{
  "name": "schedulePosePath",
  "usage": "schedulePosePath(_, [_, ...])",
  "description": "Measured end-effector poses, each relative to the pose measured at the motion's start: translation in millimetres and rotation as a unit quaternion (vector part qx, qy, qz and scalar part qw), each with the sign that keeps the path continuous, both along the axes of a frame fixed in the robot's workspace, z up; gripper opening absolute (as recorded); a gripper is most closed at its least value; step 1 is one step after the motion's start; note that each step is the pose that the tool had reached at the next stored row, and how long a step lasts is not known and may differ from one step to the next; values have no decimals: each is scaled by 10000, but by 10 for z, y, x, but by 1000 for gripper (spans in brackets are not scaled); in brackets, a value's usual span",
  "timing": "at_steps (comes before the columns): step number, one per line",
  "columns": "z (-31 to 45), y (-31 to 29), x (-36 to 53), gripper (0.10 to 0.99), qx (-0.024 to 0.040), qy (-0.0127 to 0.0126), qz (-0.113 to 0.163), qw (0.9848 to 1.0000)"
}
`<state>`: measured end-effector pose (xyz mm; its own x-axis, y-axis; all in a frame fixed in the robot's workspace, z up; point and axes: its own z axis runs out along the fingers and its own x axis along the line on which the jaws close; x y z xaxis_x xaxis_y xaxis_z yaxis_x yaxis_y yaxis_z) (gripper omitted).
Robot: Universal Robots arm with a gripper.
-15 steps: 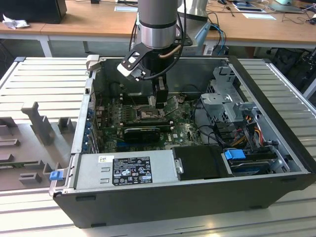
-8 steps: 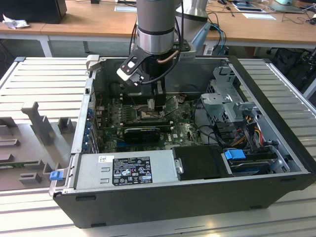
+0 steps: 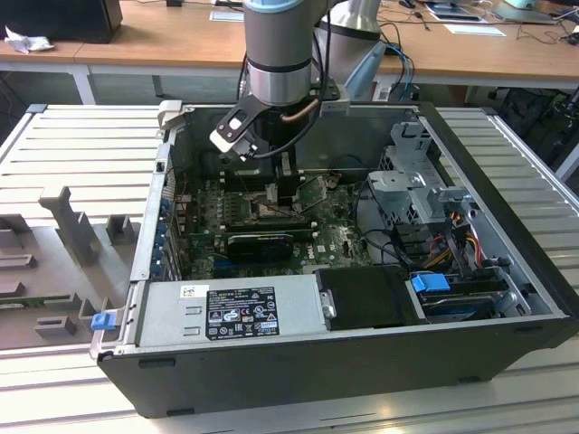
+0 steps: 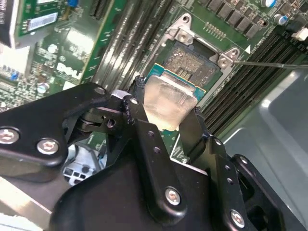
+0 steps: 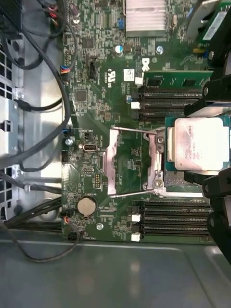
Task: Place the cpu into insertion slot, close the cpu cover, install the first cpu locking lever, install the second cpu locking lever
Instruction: 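Place the cpu into insertion slot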
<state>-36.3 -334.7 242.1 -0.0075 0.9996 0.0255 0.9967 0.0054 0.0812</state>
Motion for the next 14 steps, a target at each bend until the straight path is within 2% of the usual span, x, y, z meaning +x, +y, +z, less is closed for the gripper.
schedulePosePath(6, [-117,96,-64,529,0,0,0,10000])
schedulePosePath(9, [-169,107,-98,529,1,1,-21,10000])
schedulePosePath(14, [-260,113,-102,529,2,0,-78,10000])
